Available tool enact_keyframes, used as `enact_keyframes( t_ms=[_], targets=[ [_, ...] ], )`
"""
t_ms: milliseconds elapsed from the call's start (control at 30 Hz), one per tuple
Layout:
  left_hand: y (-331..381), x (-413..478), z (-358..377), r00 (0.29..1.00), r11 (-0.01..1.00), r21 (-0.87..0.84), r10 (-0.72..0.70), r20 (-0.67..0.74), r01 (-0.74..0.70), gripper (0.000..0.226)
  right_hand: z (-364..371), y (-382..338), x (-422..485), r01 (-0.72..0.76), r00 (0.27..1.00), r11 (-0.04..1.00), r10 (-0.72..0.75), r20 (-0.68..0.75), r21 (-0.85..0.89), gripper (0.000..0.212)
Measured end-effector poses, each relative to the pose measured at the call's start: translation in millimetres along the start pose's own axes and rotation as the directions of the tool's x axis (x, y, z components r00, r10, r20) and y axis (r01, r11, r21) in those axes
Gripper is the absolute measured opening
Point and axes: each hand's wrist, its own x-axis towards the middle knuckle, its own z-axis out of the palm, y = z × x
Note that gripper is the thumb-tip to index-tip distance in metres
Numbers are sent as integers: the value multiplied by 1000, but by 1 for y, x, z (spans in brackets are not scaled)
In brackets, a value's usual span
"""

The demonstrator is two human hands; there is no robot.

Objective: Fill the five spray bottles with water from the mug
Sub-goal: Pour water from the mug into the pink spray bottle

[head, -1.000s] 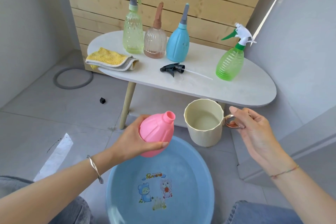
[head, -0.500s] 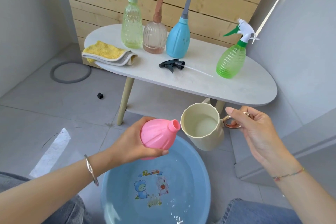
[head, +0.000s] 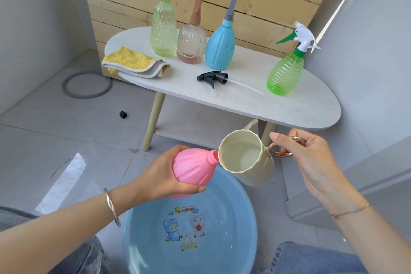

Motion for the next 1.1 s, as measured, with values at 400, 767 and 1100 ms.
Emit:
enact_keyframes(
  t_ms=[400, 767, 1100],
  targets=[
    [-6, -1, 3, 1000, 1000, 7, -21, 23, 21, 93, -1, 0, -1, 13, 1000, 996, -13, 1, -87, 44],
    [-10, -4, 6, 998, 999, 27, -24, 56, 23, 93, 1, -2, -5, 23, 1000, 987, -23, 5, -160, 46],
    [-13, -4, 7, 998, 999, 30, -26, 64, 24, 91, 3, -9, -8, 7, 1000, 979, -3, 20, -202, 49]
  ],
)
